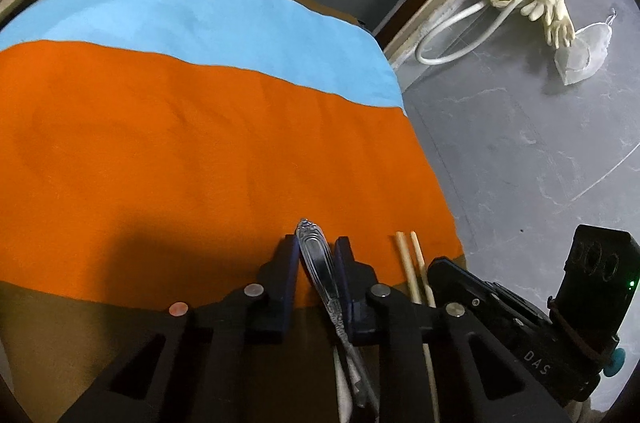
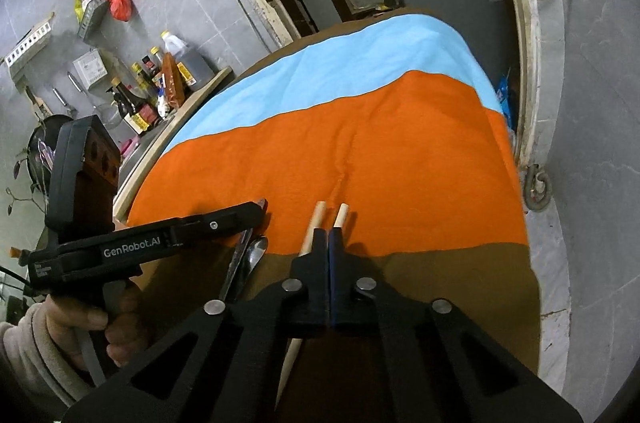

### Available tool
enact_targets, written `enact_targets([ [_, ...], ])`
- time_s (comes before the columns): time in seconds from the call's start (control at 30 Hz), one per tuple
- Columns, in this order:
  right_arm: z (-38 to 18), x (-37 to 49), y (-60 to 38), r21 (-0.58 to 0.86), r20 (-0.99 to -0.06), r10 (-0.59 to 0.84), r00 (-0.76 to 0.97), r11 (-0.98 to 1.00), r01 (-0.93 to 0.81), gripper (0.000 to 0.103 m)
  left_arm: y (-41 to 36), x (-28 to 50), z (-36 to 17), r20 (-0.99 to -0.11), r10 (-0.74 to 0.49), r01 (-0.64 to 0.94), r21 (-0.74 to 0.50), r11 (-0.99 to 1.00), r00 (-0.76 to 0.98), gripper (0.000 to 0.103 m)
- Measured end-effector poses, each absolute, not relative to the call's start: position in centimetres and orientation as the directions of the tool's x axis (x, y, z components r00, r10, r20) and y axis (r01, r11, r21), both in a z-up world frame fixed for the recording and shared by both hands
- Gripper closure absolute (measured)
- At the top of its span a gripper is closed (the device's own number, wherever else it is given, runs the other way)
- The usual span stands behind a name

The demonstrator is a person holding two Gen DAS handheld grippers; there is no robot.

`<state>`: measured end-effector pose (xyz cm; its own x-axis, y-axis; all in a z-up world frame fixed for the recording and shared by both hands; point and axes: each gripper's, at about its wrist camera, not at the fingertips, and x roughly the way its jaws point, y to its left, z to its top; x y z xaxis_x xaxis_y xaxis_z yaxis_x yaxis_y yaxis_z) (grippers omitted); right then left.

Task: Organize utensils
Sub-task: 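Lower both tools onto the remaining chopsticks and metal utensils, then grasp a wooden chopstick with the right tool while the left tool grasps a metal knife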

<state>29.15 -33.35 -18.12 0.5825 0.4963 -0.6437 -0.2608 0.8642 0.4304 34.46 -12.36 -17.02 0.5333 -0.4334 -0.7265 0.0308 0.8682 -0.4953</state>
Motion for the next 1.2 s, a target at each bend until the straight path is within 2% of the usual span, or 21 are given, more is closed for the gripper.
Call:
enact_targets([
  [0.1,-18.0,29.0,-33.7,0.421,-0.647,0.487,0.587,0.87,-0.257,0.102,-13.1,34.4,-17.0,-0.731,-0.443,0.049,-0.492,0.869,0.519,0.094],
  [0.23,-17.9,28.9,-34.3,0.411,-0.659,0.469,0.587,0.879,-0.242,0.102,-13.7,34.4,-16.8,-0.748,-0.421,0.054,-0.462,0.885,0.513,0.094],
  [0.6,-18.2,29.7,-34.1,0.449,-0.659,0.506,0.556,0.858,-0.249,0.102,-13.6,35.1,-16.8,-0.769,-0.451,0.05,-0.483,0.874,0.453,0.094],
  [0.8,-18.6,30.2,-33.8,0.464,-0.667,0.512,0.54,0.854,-0.236,0.102,-14.0,34.7,-16.5,-0.776,-0.416,0.062,-0.442,0.895,0.473,0.098],
  [1.2,-18.5,30.6,-33.4,0.468,-0.675,0.523,0.521,0.849,-0.245,0.102,-11.7,33.2,-16.2,-0.759,-0.402,-0.009,-0.472,0.881,0.512,0.1],
])
